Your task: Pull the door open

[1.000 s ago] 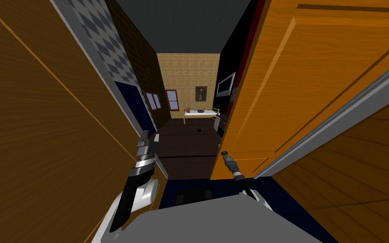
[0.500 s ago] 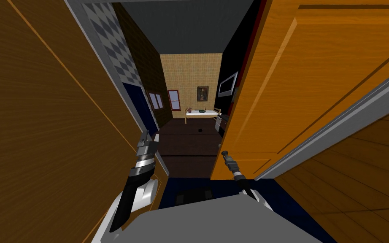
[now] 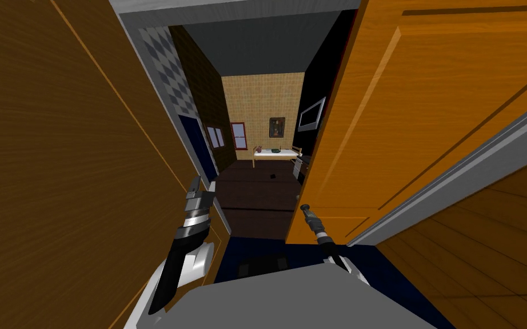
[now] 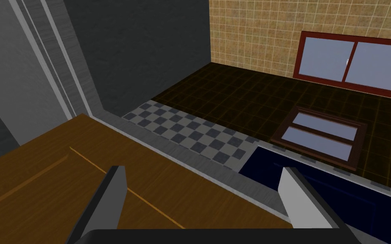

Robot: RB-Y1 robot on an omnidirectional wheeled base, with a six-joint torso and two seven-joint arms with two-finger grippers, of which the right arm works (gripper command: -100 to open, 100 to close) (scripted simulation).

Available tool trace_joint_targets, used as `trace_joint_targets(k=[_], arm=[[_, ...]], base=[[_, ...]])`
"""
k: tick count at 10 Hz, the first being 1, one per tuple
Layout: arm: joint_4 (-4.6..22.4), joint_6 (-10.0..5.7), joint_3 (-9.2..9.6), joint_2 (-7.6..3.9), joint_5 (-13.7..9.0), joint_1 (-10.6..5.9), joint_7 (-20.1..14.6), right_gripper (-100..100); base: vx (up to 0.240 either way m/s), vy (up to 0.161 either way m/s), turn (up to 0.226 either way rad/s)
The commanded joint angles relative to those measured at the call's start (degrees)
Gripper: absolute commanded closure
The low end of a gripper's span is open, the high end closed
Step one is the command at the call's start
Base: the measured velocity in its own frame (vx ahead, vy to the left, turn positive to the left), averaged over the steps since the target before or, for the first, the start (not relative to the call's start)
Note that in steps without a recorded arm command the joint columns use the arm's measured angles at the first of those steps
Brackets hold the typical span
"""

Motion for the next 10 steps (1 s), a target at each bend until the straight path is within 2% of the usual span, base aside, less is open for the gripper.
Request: trace_joint_targets(k=[1,10], arm=[[0.05,0.02,0.29,0.12,-0.87,-0.02,-2.46,100],[0.16,0.6,1.33,-0.05,-6.08,-0.28,-15.46,100]], base=[[-0.062,-0.028,0.094],[-0.052,-0.022,0.089]])
